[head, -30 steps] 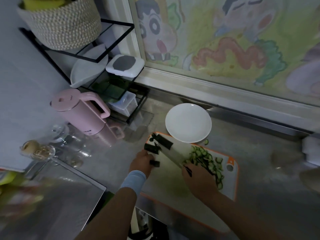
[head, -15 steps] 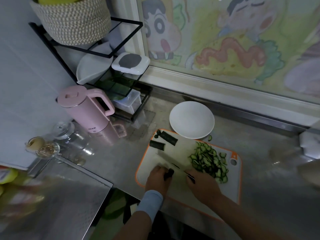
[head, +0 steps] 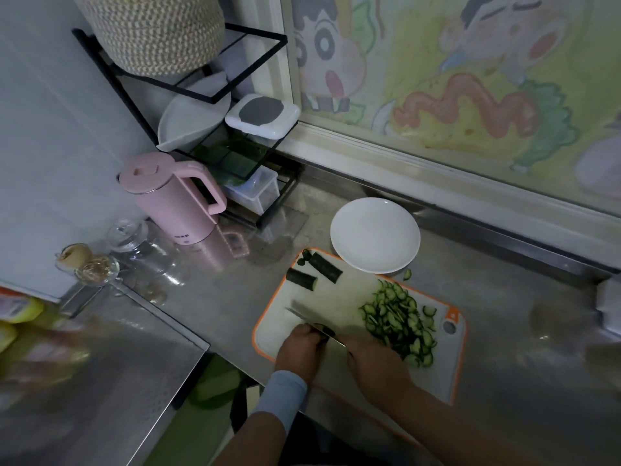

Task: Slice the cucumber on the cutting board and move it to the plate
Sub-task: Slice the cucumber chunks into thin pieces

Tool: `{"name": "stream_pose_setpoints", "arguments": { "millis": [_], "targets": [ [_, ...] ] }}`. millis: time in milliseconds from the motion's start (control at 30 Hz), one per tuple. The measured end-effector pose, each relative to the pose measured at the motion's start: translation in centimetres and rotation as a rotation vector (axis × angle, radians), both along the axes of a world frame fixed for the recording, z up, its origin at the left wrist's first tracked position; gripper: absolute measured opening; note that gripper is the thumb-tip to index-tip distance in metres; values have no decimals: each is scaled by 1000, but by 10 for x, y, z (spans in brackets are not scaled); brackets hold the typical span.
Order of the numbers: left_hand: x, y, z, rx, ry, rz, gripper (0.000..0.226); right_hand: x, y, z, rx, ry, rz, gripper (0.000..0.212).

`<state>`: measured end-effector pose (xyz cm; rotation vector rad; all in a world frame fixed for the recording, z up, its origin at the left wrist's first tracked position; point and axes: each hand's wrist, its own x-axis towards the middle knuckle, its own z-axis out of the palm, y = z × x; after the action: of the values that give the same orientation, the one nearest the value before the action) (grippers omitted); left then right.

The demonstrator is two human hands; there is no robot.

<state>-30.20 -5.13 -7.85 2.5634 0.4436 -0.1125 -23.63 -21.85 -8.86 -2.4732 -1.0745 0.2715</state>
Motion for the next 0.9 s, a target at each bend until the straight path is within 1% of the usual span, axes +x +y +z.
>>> {"name": "stream_pose_setpoints", "arguments": {
  "millis": [100, 233, 333, 433, 567, 700, 800, 900],
  "targets": [
    [-2, -3, -1, 33, 2, 17, 31, -6, -7, -3, -11, -124, 1, 37],
    [-2, -5, -7, 42, 22, 26, 32, -10, -14, 5, -13, -114, 1, 37],
    [-2, -6, -7, 61, -2, 43, 25, -11, -21, 9, -32, -85, -7, 37],
    [-2, -5, -6, 92, 21, -2, 26, -11, -26, 15, -55, -64, 1, 39],
    [-3, -4, -12, 87, 23, 8, 24, -10, -28, 23, -60, 2, 5, 37],
    [-2, -7, -7, 85, 25, 45, 24, -12, -30, 21, -64, 12, -1, 36],
    [-2, -8, -4, 88, 18, 39, 28, -10, -31, 19, -88, -30, 19, 33],
    [-2, -7, -4, 76, 37, 37, 31, -8, -29, 24, -94, -35, 12, 35]
  ]
}}
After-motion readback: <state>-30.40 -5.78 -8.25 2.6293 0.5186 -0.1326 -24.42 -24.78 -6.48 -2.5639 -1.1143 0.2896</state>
